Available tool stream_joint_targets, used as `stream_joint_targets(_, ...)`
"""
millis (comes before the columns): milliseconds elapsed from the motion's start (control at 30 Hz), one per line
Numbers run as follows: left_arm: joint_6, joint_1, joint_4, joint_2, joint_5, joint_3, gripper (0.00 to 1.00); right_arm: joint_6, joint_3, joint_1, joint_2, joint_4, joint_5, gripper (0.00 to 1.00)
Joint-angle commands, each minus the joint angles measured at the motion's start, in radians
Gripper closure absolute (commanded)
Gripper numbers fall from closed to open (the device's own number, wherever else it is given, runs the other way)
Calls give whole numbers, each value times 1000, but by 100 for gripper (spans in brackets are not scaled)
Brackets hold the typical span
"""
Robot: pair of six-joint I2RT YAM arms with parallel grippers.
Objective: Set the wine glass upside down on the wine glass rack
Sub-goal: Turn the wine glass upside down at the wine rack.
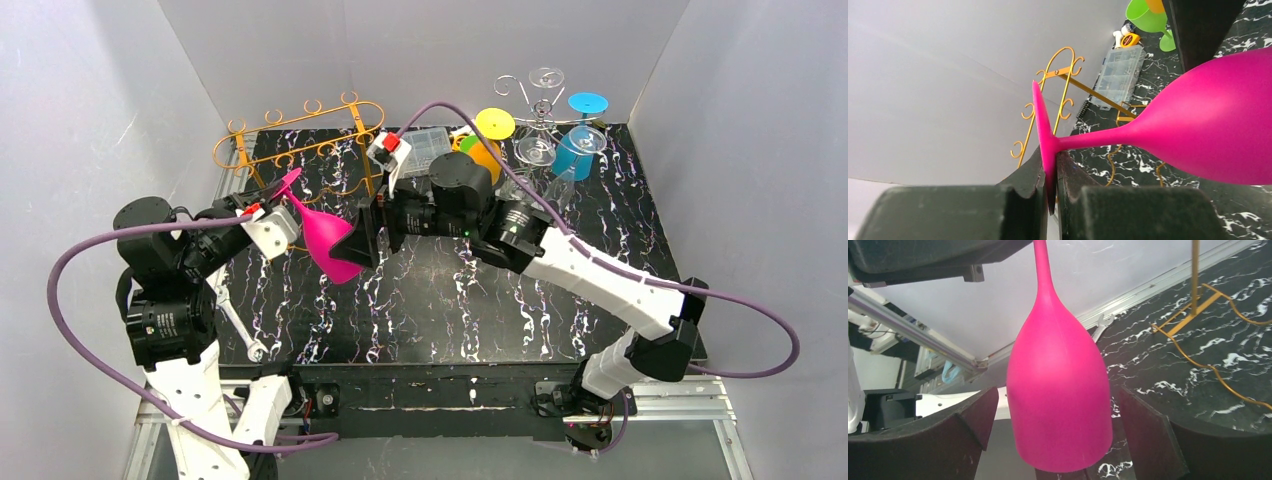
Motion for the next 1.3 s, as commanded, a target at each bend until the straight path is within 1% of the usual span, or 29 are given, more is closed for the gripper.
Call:
stream_joint_targets(0,72,1,38,-5,54,-9,100,37,-23,1,0,174,-97,2)
stream_joint_targets(133,85,0,45,-9,74,-11,100,47,-34,1,33,194,-130,2)
stream_joint_targets(367,121,1,48,-18,109,-22,100,108,-105,1,80,343,-220,2)
stream_joint_targets(667,153,0,52,-24,110,-33,100,116,-100,1,128,384,-214,2)
stream_joint_targets(733,155,0,54,-23,109,-35,100,112,-98,1,135,383,-218,8)
stream_joint_targets(800,136,0,56,-20,104,-31,86,103,-101,1,138,384,-205,20)
stream_joint_targets(833,105,0,63,-18,92,-30,67,92,-103,1,137,378,-188,23)
stream_joint_targets(900,35,1,81,-14,66,-28,22,65,-107,1,136,365,-148,30)
stream_joint_targets(933,-3,1,92,-11,51,-27,6,53,-110,1,135,361,-128,33)
stream_joint_targets(1000,-85,0,117,-2,7,-22,2,28,-124,1,132,361,-90,33)
stream_joint_targets(1133,-166,1,81,30,-102,-2,2,-38,-151,1,147,354,-5,33)
stream_joint_targets(1200,-242,1,97,46,-164,1,2,-58,-176,2,156,365,33,33)
stream_joint_targets(1267,-297,1,144,62,-260,-8,2,-71,-203,1,167,387,72,33)
